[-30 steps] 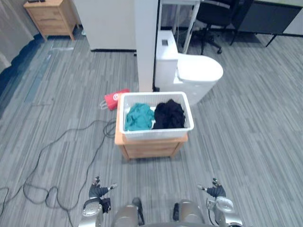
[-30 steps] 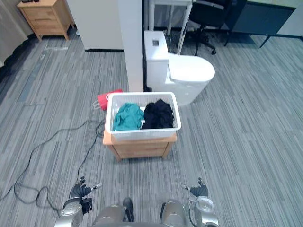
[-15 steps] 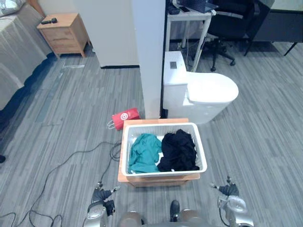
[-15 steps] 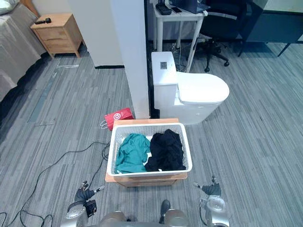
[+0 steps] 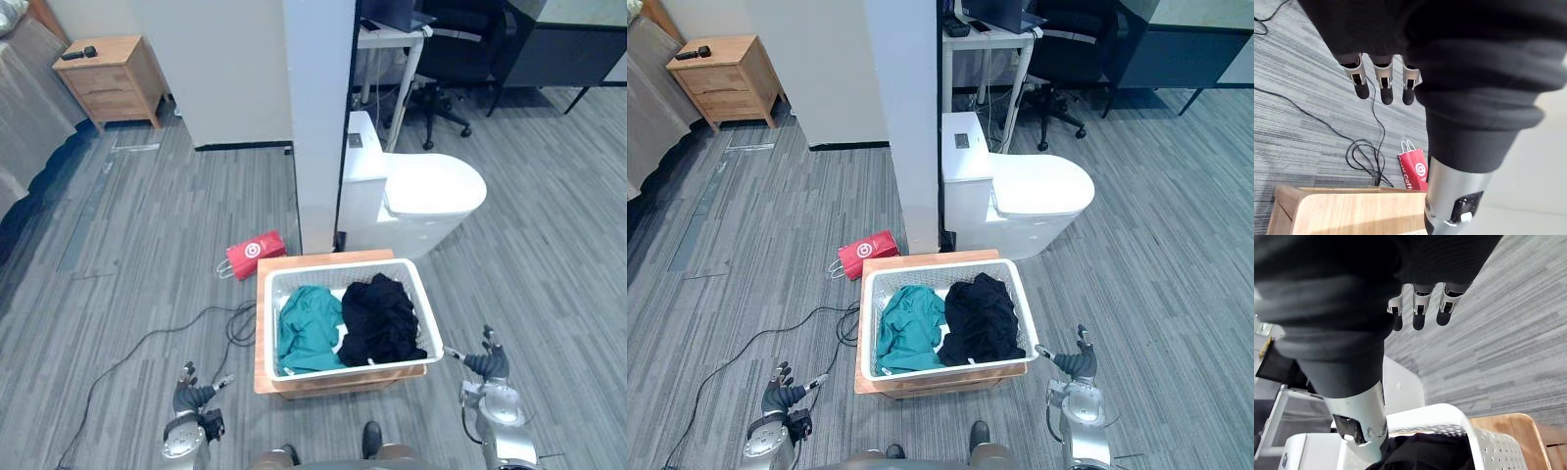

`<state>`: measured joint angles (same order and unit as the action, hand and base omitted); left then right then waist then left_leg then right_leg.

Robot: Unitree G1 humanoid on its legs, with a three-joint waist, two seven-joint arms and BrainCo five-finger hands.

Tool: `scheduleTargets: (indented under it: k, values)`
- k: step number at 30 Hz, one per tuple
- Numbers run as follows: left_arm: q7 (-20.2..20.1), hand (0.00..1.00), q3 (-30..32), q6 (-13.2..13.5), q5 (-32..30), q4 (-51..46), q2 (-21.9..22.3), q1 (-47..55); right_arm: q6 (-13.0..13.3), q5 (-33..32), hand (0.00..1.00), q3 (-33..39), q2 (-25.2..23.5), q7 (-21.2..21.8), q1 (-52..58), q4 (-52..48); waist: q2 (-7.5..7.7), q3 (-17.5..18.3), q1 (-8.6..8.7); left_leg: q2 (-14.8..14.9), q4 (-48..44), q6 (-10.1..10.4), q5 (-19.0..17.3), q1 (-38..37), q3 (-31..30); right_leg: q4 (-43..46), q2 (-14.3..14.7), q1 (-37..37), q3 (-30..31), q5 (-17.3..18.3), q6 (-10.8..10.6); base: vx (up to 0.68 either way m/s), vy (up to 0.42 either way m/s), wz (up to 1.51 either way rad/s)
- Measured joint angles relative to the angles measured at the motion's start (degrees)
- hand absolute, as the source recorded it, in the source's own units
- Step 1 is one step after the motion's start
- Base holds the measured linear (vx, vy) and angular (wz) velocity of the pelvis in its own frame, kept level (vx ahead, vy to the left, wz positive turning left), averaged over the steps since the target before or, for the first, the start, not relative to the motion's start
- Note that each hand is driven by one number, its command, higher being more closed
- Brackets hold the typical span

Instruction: Pick up the laundry basket with both hands and put the clothes into the washing machine.

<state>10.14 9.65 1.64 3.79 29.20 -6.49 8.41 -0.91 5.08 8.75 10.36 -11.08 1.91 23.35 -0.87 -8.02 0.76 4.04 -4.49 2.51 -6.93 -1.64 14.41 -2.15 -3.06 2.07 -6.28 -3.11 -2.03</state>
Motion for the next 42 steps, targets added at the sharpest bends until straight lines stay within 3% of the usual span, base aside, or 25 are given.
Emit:
scheduleTargets:
  k: [4, 12, 13, 15, 20, 27, 32, 37, 39, 42]
  values:
    - [0.4, 0.0, -4.4, 0.0, -0.8, 1.1, -0.9, -6.7, -0.2, 0.1, 0.0, -3.1, 0.8, 0.0, -7.7, 4.9, -0.28, -2.0, -0.04, -0.1, 0.2, -0.2, 1.6, 4.0, 0.1, 0.1, 0.0, 4.3, 0.1, -1.7, 0.5, -0.11, -0.027, -0.04]
    - [2.8, 0.0, -11.0, -0.1, -2.3, 10.2, -1.5, -24.6, -1.6, 0.0, 0.0, -6.7, 1.9, -2.4, -25.7, 18.1, 0.07, -10.4, 0.21, 0.2, -3.9, -0.4, 2.9, 13.4, 0.1, 3.2, -0.2, 13.7, 1.5, -3.8, 1.0, -0.14, -0.037, -0.05]
    - [2.9, 1.0, -11.5, -0.1, -2.3, 11.5, -1.8, -26.2, -1.8, 0.0, 1.0, -6.7, 2.2, -2.7, -27.2, 19.8, 0.06, -10.9, 0.2, 0.2, -4.2, -0.4, 2.9, 13.9, 0.0, 3.2, -0.3, 14.0, 1.5, -4.1, 1.0, -0.09, -0.013, -0.01]
    - [4.0, 1.0, -11.9, -0.2, -3.1, 16.6, -2.6, -32.7, -2.2, -0.1, 1.0, -6.9, 3.1, -3.0, -33.4, 25.6, 0.08, -13.3, 0.18, 0.2, -5.4, -0.7, 3.0, 15.5, -0.1, 3.3, -0.5, 15.0, 1.5, -4.8, 1.0, -0.09, -0.001, 0.02]
    - [5.9, 1.0, -11.8, -0.2, -6.7, 19.8, -3.2, -38.7, -2.2, -0.6, 1.0, -7.9, 3.9, -3.8, -40.3, 29.2, 0.2, -14.6, 0.15, 0.0, -6.7, -1.1, 3.3, 17.7, -0.4, 4.0, -0.9, 16.9, 1.5, -5.3, 0.9, -0.06, 0.008, 0.04]
    - [7.5, 1.0, -11.8, -0.2, -6.4, 18.1, -4.9, -38.9, -1.9, -5.3, 1.0, -8.8, 4.6, -4.9, -40.1, 25.3, 0.26, -16.3, 0.14, 0.1, -7.6, -1.5, 3.1, 18.9, -0.4, 4.0, -1.1, 17.6, 1.7, -5.6, 0.9, -0.01, 0.002, 0.0]
    - [7.4, 1.0, -11.8, -0.8, -5.4, 6.9, -5.0, -32.1, -1.9, -5.6, 1.0, -7.3, 3.6, -5.3, -29.8, 11.7, 0.38, -16.5, 0.38, 0.2, -7.4, -1.6, 2.9, 18.5, -0.3, 3.4, -0.9, 17.2, 1.7, -5.6, 0.9, 0.05, 0.003, -0.02]
    - [6.5, 1.0, -12.5, -2.2, -5.5, -11.0, -2.5, -16.2, -2.1, -4.8, 1.0, -4.2, -0.2, -5.1, -14.0, -5.3, 0.57, -16.3, 1.23, 0.0, -5.9, -1.6, 1.3, 12.4, 0.2, 0.9, -0.3, 11.2, 3.1, -5.3, 0.5, 0.09, 0.023, -0.15]
    - [4.8, 1.0, -12.6, -2.2, -5.6, -19.2, -1.2, -8.7, -2.0, -3.8, 1.0, -3.0, -2.3, -4.7, -5.4, -14.8, 0.83, -14.1, 1.51, 0.2, -5.5, -1.6, 0.3, 10.7, 1.4, 0.3, -0.1, 10.2, 4.3, -5.1, 0.2, 0.05, 0.017, -0.29]
    - [2.8, 1.0, -12.8, -2.3, -5.7, -23.2, 0.9, -3.6, -2.0, -2.5, 1.0, -1.4, -4.2, -3.6, 1.2, -20.9, 0.93, -10.6, 1.68, 0.2, -4.6, -1.5, -0.2, 8.6, 3.0, -0.3, 0.2, 9.0, 5.6, -4.9, 0.0, 0.1, 0.015, -0.31]
